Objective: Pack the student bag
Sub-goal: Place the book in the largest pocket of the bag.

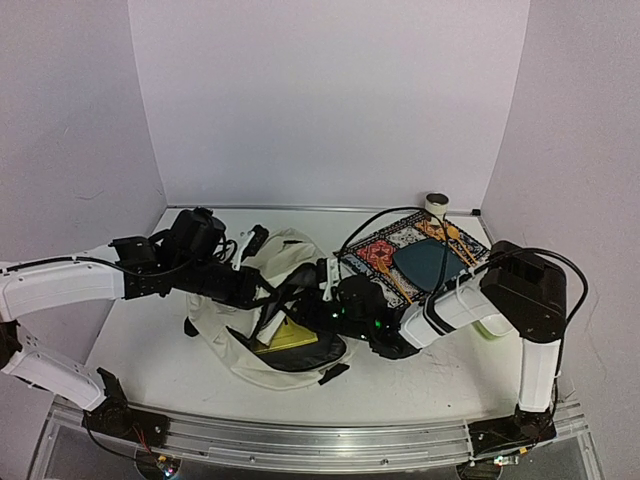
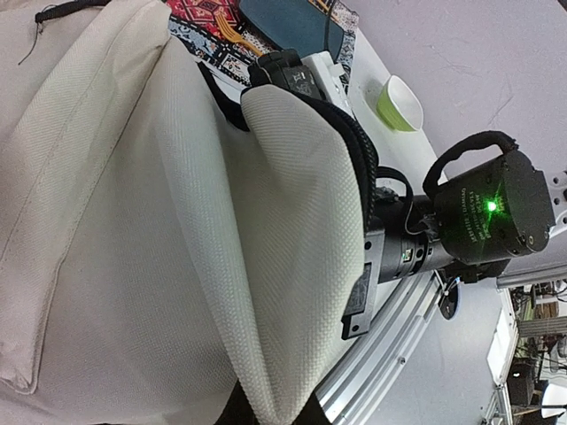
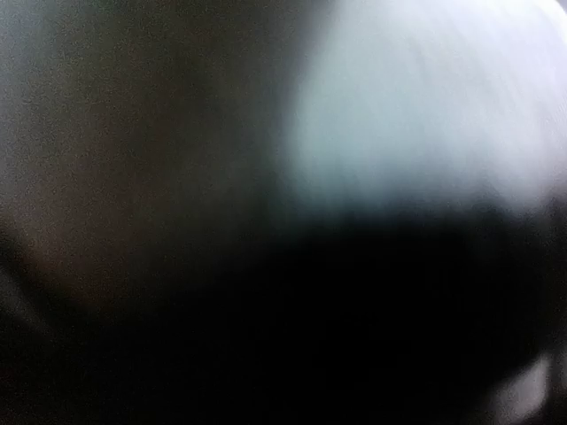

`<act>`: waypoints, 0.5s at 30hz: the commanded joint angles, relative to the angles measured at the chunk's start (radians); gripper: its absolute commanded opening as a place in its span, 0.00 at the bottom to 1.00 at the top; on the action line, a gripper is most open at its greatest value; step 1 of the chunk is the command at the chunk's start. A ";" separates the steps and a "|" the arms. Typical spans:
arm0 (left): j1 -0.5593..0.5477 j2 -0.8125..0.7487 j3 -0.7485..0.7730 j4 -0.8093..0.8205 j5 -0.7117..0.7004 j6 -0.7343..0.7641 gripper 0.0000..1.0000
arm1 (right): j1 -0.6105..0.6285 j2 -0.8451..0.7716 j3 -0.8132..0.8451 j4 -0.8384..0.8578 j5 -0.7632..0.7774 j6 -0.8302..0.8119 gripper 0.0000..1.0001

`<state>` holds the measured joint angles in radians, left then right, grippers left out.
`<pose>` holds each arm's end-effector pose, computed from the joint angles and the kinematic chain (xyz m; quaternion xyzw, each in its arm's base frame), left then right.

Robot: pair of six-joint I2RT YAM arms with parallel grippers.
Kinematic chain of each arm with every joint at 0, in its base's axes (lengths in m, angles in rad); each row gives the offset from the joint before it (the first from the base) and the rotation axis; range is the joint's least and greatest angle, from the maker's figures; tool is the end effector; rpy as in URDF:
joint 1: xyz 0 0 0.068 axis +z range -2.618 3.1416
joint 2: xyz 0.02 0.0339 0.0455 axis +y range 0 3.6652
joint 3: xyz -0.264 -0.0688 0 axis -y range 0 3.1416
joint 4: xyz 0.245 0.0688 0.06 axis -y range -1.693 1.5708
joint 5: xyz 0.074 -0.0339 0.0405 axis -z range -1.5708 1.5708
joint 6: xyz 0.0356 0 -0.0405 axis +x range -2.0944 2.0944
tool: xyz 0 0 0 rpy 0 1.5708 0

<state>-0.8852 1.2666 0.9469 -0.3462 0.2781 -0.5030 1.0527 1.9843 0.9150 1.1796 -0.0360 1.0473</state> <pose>0.1681 -0.2210 0.2785 0.2287 0.8630 -0.3728 0.2530 0.1996 0.3528 0.1813 -0.0152 0.6669 0.6521 0.3602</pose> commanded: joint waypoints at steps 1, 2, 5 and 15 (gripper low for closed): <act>-0.014 -0.057 -0.020 0.068 -0.053 -0.004 0.05 | 0.010 -0.017 0.034 -0.021 0.021 -0.028 0.41; -0.014 -0.058 -0.028 0.067 -0.066 -0.006 0.05 | 0.012 -0.028 0.027 -0.047 0.020 -0.038 0.45; -0.013 -0.060 -0.045 0.067 -0.093 -0.012 0.05 | 0.023 -0.060 0.025 -0.174 0.007 -0.103 0.55; -0.012 -0.094 -0.083 0.061 -0.135 -0.023 0.06 | 0.098 -0.178 0.072 -0.552 0.083 -0.293 0.75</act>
<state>-0.8925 1.2177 0.8683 -0.3231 0.1746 -0.5212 1.1193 1.9048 0.9228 0.7989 -0.0097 0.8722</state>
